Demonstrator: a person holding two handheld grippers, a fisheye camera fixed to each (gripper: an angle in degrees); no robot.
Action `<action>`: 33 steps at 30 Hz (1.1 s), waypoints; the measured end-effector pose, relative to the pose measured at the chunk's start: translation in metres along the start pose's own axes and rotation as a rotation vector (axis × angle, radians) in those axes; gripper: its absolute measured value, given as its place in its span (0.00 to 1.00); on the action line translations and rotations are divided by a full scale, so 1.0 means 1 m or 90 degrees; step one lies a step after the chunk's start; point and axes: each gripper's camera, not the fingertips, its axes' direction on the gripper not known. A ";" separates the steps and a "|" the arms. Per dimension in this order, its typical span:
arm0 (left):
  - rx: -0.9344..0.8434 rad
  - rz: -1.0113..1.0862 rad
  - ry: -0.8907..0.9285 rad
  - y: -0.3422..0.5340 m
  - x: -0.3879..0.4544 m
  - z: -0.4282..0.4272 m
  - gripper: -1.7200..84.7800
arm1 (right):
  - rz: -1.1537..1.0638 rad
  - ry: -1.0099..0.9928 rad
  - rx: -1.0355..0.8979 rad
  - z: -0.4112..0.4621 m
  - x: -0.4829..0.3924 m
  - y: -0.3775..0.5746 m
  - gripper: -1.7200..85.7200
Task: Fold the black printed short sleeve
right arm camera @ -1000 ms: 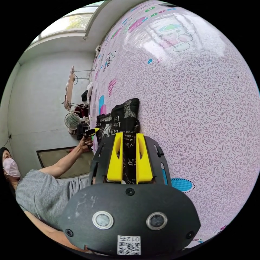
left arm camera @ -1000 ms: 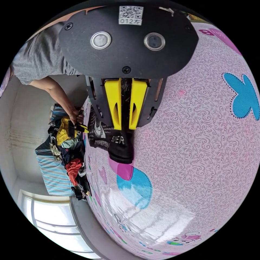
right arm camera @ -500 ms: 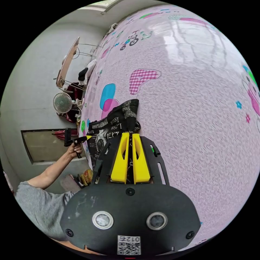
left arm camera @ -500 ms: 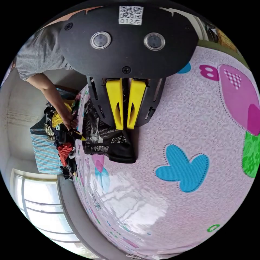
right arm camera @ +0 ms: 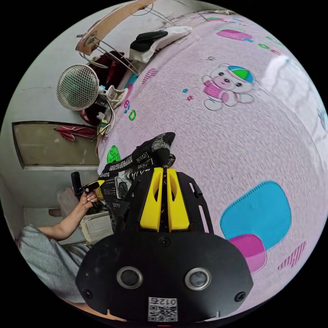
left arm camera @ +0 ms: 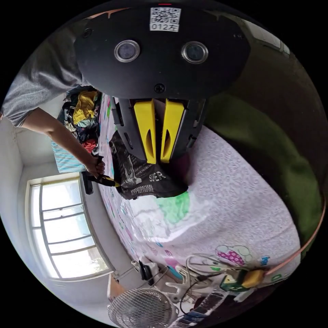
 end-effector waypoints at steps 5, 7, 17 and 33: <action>0.087 -0.025 -0.008 -0.004 -0.054 -0.037 0.03 | -0.107 0.035 -0.064 0.081 0.006 -0.065 0.02; 0.113 -0.044 0.002 -0.008 -0.074 -0.045 0.03 | -0.135 0.041 -0.076 0.102 0.013 -0.079 0.02; 0.181 -0.072 0.016 -0.030 -0.138 -0.053 0.04 | -0.144 0.061 -0.058 0.163 0.126 -0.050 0.03; -0.025 0.211 -0.070 -0.018 -0.036 -0.010 0.04 | 0.162 -0.010 0.052 0.027 0.468 0.314 0.12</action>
